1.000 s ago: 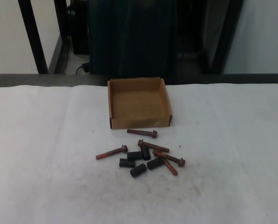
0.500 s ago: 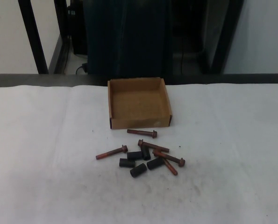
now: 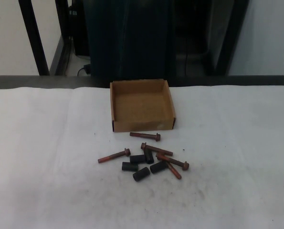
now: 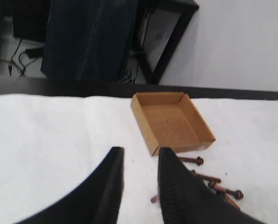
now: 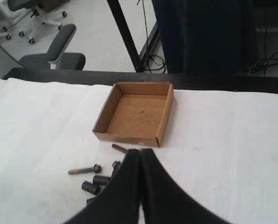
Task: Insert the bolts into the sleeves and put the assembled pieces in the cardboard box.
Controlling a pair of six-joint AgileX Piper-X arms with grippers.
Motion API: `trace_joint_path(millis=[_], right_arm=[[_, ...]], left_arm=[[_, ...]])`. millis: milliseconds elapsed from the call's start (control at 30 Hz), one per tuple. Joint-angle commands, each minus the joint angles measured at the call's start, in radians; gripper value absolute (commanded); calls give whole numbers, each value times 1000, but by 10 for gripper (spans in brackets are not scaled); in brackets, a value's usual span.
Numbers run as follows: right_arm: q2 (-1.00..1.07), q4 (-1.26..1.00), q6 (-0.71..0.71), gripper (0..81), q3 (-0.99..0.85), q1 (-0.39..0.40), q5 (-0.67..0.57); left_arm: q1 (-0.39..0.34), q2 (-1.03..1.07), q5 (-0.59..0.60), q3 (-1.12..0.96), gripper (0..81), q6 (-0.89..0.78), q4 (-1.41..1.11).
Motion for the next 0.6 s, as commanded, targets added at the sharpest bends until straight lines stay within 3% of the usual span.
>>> trace_joint_path(millis=[0, 100, 233, 300, 467, 567], right_arm=[[26, 55, -57, 1, -32, -5, -51], [53, 83, -86, 78, -34, -5, -90], [111, 108, -95, 404, -34, 2, -141], [149, 114, -130, 489, -34, 14, -176], [245, 113, -252, 365, -34, 79, -202], [303, 113, -294, 351, -34, 124, -202]], left_arm=[[-2, -1, -14, -3, 302, 19, 76], [-29, -1, -10, -3, 306, 49, 114], [-115, 2, -5, -3, 306, 139, 174], [-167, 10, -16, -3, 306, 168, 205], [-307, 61, -71, 0, 306, 229, 252], [-385, 102, -119, 0, 306, 230, 251]])
